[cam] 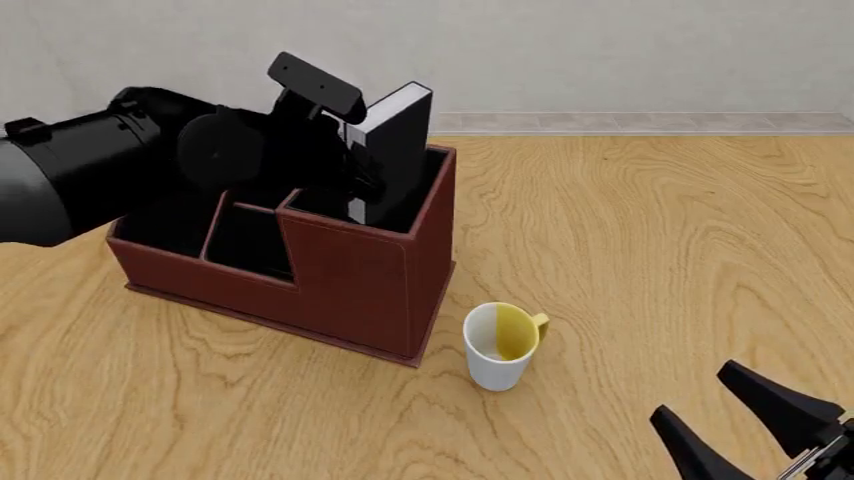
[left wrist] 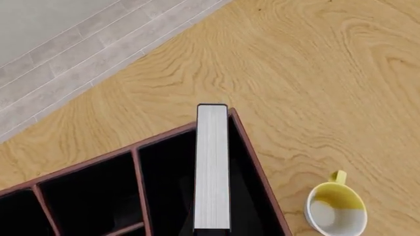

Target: Pick up the book and place it in the right compartment of the caddy.

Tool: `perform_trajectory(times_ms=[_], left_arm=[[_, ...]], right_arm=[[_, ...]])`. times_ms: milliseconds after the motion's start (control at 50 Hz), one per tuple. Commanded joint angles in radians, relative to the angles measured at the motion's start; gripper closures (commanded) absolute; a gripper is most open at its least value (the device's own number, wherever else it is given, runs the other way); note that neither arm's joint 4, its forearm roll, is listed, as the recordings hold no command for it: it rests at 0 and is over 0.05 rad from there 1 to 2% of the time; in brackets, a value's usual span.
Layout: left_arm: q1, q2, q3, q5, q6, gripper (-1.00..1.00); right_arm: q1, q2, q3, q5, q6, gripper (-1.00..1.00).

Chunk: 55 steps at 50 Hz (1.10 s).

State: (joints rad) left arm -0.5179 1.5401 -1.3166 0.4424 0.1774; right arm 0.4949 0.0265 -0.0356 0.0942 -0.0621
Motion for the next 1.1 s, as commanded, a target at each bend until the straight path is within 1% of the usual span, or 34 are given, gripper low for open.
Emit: perform_trajectory(times_ms=[20,640,1000,1100], left_arm=[[-0.002,0.003,0.015,-0.032,0.008,1.0],[-0.001,0.028,0.082,-0.098,-0.007,1.0],[0.009,0.036,0.075,-0.099,0.006,1.0],[0.02,0.041,0.058,-0.099,0.018,1.0]], right_arm=[[0.0,0.008,0.005,-0.01,0.0,-1.0],[-0.001,0.017,0.016,-0.025,0.0,-1.0],[0.0,0.011,0.012,-0.015,0.001,-1.0],[0.003,0.012,0.011,-0.015,0.002,-1.0]])
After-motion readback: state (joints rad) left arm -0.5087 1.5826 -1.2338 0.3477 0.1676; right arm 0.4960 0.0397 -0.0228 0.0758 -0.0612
